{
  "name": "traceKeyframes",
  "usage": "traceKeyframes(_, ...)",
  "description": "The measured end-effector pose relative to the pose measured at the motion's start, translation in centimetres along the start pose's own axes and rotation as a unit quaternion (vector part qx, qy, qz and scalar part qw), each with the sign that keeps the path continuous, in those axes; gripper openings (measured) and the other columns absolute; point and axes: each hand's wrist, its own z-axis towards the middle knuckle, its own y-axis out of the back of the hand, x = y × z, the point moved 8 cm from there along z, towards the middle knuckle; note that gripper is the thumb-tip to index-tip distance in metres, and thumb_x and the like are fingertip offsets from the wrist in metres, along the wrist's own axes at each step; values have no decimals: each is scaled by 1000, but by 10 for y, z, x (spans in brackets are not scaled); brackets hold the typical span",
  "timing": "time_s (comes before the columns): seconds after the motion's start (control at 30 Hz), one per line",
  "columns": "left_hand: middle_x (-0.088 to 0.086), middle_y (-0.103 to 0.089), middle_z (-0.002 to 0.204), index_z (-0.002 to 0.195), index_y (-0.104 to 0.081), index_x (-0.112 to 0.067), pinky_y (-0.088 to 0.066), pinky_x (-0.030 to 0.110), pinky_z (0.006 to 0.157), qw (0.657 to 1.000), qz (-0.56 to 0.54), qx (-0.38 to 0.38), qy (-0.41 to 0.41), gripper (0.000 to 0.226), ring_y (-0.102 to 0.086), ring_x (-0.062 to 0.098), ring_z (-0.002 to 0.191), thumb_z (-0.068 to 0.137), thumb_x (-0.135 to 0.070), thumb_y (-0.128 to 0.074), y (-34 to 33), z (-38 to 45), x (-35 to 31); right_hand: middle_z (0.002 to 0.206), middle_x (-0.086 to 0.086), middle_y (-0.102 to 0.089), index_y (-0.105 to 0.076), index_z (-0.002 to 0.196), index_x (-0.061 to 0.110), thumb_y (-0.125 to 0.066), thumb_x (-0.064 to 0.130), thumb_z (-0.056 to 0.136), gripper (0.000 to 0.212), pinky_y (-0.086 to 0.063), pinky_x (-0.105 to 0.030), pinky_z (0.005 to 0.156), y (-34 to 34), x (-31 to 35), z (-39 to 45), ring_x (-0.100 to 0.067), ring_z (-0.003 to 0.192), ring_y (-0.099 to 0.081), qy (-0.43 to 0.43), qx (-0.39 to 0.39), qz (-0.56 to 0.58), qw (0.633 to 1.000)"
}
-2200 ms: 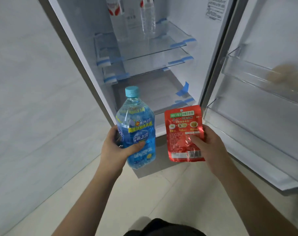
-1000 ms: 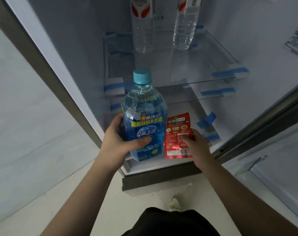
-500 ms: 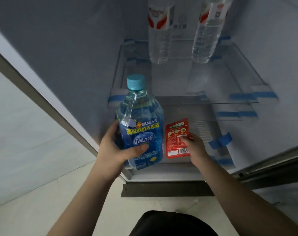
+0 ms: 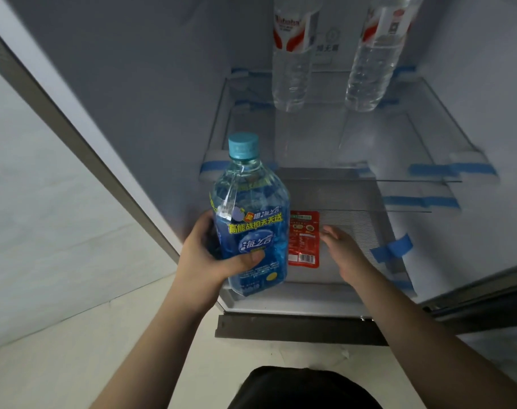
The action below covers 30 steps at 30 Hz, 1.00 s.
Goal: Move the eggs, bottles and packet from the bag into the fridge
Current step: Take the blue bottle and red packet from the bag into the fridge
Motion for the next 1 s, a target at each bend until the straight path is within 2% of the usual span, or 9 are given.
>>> traceKeyframes(0.1, 12, -70, 113, 121, -54, -4, -58, 43, 81, 1000, -2, 6, -3, 79, -69, 32, 102, 51, -18, -88, -3, -1, -1, 89, 17, -58, -54, 91, 35, -47, 25, 100, 15, -40, -25, 79, 2, 8, -14, 3, 84, -53, 14, 5, -5, 1000)
traceKeyframes(0.13, 12, -70, 113, 120, -54, -4, -58, 43, 81, 1000, -1, 11, -5, 78, -69, 32, 102, 51, -18, -88, -4, 0, -2, 94, 15, -61, -57, 99, 33, -48, 28, 100, 11, -42, -25, 79, 2, 8, -19, 0, 90, -57, 16, 13, -13, 1000)
traceKeyframes(0.23, 10, -71, 110, 116, -57, -8, -58, 44, 81, 1000, 9, 17, -12, 75, -69, 31, 101, 50, -20, -89, -8, 0, -4, 115, 7, -64, -57, 124, 28, -51, 33, 98, 27, -46, -32, 90, 3, 16, -39, -10, 107, -60, 33, 25, -21, 999)
traceKeyframes(0.4, 8, -72, 111, 116, -57, -11, -58, 44, 83, 999, 18, 40, -24, 75, -70, 29, 102, 49, -21, -89, -18, 2, -12, 112, 11, -67, -59, 119, 35, -52, 42, 95, 26, -51, -31, 88, 4, 51, -92, -8, 101, -65, 115, 37, -5, 993)
traceKeyframes(0.6, 12, -70, 114, 120, -57, -8, -56, 53, 87, 997, -3, 62, -48, 74, -68, 32, 105, 53, -17, -88, -36, 3, -23, 124, 20, -61, -49, 130, 45, -54, 70, 79, 57, -53, -40, 93, -10, 91, -149, -5, 117, -58, 222, 84, -26, 971)
traceKeyframes(0.7, 14, -70, 114, 119, -57, -7, -54, 57, 89, 996, -6, 67, -64, 74, -68, 34, 105, 54, -17, -89, -43, 5, -32, 121, 23, -61, -47, 134, 34, -63, 48, 83, 56, -55, -40, 90, -7, 103, -159, -3, 116, -58, 246, 68, -18, 967)
traceKeyframes(0.77, 14, -69, 116, 120, -56, -8, -53, 58, 90, 994, -3, 73, -77, 75, -67, 33, 107, 54, -17, -89, -50, 6, -40, 119, 23, -62, -48, 132, 34, -65, 36, 83, 52, -55, -34, 89, -3, 110, -163, -2, 114, -58, 261, 52, -14, 964)
traceKeyframes(0.87, 13, -68, 119, 124, -55, -10, -52, 58, 91, 992, -4, 90, -89, 77, -66, 33, 109, 55, -16, -88, -62, 9, -53, 117, 21, -63, -48, 130, 34, -64, 33, 83, 50, -52, -17, 82, 6, 124, -168, 3, 110, -58, 290, 10, -14, 957)
traceKeyframes(1.0, 12, -69, 118, 122, -55, -11, -52, 58, 92, 988, 3, 107, -109, 74, -66, 33, 109, 56, -16, -89, -75, 16, -75, 124, 9, -61, -48, 136, 21, -60, 31, 86, 53, -49, -11, 79, 19, 143, -170, 4, 111, -57, 321, -22, -26, 946)
